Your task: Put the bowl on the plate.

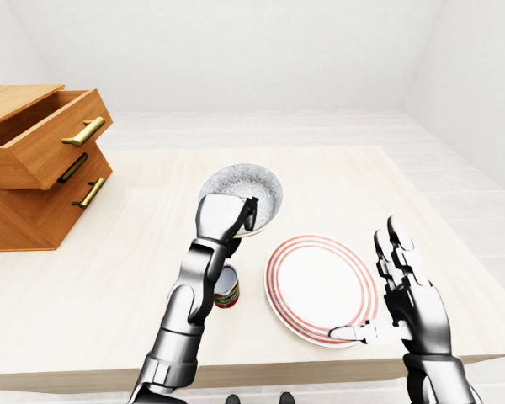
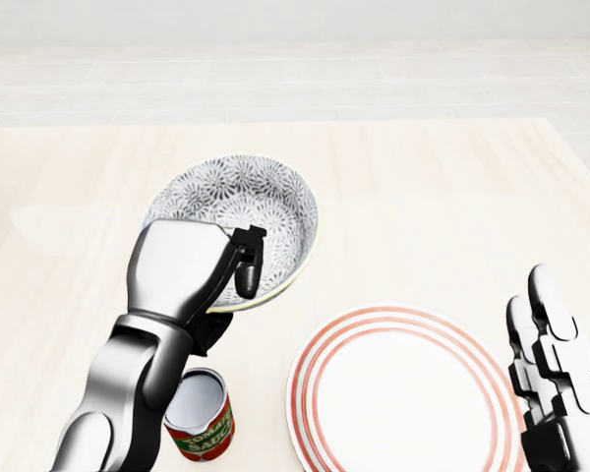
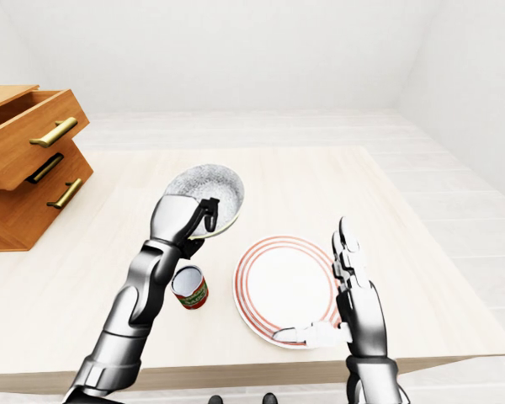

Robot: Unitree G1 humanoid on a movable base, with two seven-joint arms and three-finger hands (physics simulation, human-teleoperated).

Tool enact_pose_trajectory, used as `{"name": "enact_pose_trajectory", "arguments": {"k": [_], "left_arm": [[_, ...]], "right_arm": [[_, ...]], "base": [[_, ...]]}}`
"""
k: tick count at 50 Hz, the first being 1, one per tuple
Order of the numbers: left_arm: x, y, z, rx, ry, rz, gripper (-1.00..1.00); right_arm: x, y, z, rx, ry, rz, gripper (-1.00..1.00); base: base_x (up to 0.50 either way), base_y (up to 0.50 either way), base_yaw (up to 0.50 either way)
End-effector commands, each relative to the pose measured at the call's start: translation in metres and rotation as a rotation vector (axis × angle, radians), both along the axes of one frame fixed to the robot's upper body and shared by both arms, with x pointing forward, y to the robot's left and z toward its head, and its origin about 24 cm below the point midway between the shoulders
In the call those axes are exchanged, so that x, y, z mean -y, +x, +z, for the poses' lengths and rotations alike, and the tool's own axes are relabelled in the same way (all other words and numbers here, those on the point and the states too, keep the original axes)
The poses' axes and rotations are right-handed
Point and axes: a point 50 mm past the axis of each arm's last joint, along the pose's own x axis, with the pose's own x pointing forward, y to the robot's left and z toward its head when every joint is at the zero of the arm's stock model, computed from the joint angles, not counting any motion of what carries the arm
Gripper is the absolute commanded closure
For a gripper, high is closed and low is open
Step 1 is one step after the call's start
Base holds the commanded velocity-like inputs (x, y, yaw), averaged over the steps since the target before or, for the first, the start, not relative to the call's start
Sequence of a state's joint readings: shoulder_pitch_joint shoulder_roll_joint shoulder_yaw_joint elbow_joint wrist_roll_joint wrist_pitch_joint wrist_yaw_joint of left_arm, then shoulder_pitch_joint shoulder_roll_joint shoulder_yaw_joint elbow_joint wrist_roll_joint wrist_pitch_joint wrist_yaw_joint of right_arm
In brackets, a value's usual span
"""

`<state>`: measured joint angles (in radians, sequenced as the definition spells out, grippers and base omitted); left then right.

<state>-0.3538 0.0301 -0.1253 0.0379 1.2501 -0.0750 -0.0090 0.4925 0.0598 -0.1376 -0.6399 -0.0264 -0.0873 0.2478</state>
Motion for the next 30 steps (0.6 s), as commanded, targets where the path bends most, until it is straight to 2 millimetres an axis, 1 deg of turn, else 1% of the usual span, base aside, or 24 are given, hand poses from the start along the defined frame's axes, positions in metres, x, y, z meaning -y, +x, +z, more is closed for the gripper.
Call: {"name": "enact_pose_trajectory", "arguments": {"k": [1,8,11,16,23,28,30], "left_arm": [[0.021,-0.018,0.008,0.038,-0.049,-0.067,1.0],[0.032,-0.027,0.007,0.03,-0.071,-0.102,1.0],[0.039,-0.033,0.003,0.02,-0.078,-0.123,1.0],[0.045,-0.035,0.0,0.017,-0.082,-0.135,1.0],[0.055,-0.043,-0.007,0.026,-0.092,-0.155,1.0],[0.065,-0.053,-0.01,0.022,-0.101,-0.185,1.0],[0.07,-0.058,-0.012,0.02,-0.106,-0.2,1.0]], "right_arm": [[0.004,-0.008,0.004,0.005,0.004,-0.012,-1.0],[0.007,-0.009,0.002,-0.003,0.007,-0.017,-1.0],[0.009,-0.01,0.002,-0.002,0.008,-0.023,-1.0],[0.012,-0.01,0.002,-0.003,0.007,-0.025,-1.0],[0.013,-0.01,-0.003,-0.023,0.012,-0.019,-1.0],[0.015,-0.011,-0.004,-0.028,0.016,-0.021,-1.0],[0.014,-0.01,-0.008,-0.045,0.018,-0.013,-1.0]], "base": [[0.0,0.0,0.0],[0.0,0.0,0.0],[0.0,0.0,0.0],[0.0,0.0,0.0],[0.0,0.0,0.0],[0.0,0.0,0.0],[0.0,0.0,0.0]]}}
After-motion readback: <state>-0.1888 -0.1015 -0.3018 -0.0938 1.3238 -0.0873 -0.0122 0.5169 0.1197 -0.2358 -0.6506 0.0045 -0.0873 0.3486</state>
